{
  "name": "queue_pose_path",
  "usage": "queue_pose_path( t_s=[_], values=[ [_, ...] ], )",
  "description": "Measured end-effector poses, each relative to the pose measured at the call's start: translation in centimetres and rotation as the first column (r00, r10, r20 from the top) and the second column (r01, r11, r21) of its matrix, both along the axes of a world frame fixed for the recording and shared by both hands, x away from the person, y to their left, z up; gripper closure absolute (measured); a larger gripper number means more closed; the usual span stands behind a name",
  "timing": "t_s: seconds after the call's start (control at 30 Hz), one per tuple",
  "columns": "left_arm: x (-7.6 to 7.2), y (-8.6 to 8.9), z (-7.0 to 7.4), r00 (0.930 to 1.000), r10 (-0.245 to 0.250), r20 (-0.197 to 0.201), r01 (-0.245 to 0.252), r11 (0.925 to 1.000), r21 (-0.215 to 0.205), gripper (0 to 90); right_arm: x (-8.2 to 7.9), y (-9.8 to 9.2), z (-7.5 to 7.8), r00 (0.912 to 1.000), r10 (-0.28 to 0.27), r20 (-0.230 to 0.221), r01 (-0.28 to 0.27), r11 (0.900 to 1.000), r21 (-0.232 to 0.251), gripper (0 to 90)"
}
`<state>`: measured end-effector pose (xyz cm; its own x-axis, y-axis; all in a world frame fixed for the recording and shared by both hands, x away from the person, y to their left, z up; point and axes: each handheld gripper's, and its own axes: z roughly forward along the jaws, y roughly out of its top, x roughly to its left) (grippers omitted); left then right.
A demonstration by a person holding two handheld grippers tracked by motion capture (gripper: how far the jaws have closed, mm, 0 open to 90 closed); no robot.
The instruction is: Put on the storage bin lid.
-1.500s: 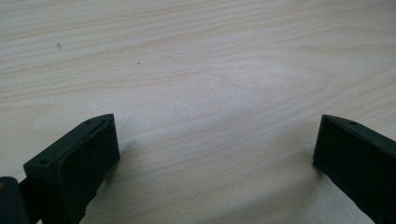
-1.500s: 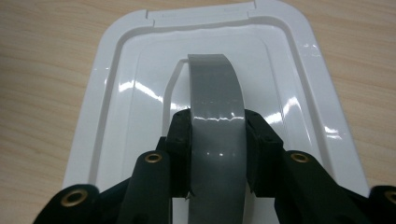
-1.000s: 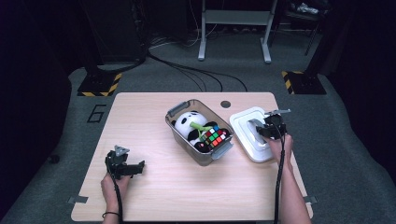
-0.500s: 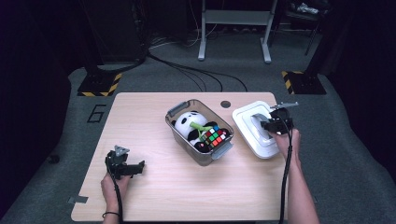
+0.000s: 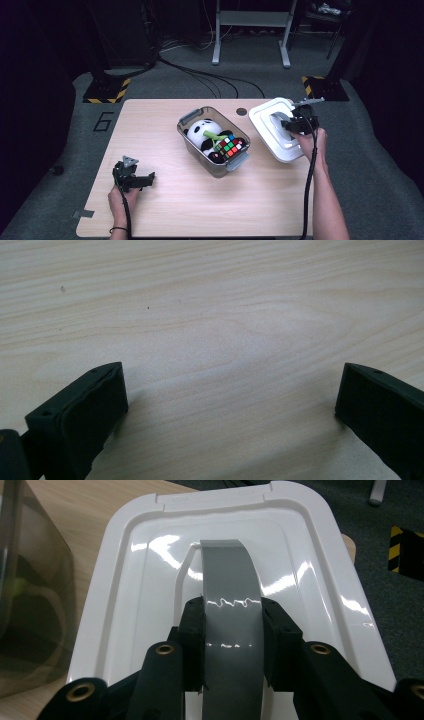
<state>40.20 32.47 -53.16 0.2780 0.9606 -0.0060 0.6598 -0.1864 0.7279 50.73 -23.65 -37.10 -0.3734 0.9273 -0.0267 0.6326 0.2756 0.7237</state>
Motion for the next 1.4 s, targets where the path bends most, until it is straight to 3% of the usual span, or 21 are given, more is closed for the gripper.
queue_pose_path(
  t_s=[0.37,0.83,1.17,1.4],
  values=[
    [0.0,0.0,0.0,1.0000,0.000,0.000,0.000,1.0000,0.000,0.0,-0.2,0.9,2.5,0.9995,0.013,0.028,-0.013,1.000,-0.002,66.9],
    [0.0,0.0,0.0,1.0000,0.001,-0.001,-0.001,1.0000,0.001,0.0,-0.6,2.9,5.4,0.9963,0.071,0.049,-0.072,0.997,0.016,66.9],
    [0.0,0.0,0.0,1.0000,0.001,0.000,-0.001,1.0000,0.001,0.1,-0.7,5.8,7.4,0.9892,0.137,0.052,-0.139,0.990,0.035,66.8],
    [0.0,0.0,0.0,1.0000,0.000,0.000,0.000,1.0000,0.001,0.1,-0.6,8.4,8.2,0.9790,0.198,0.050,-0.200,0.979,0.049,66.8]
  ],
)
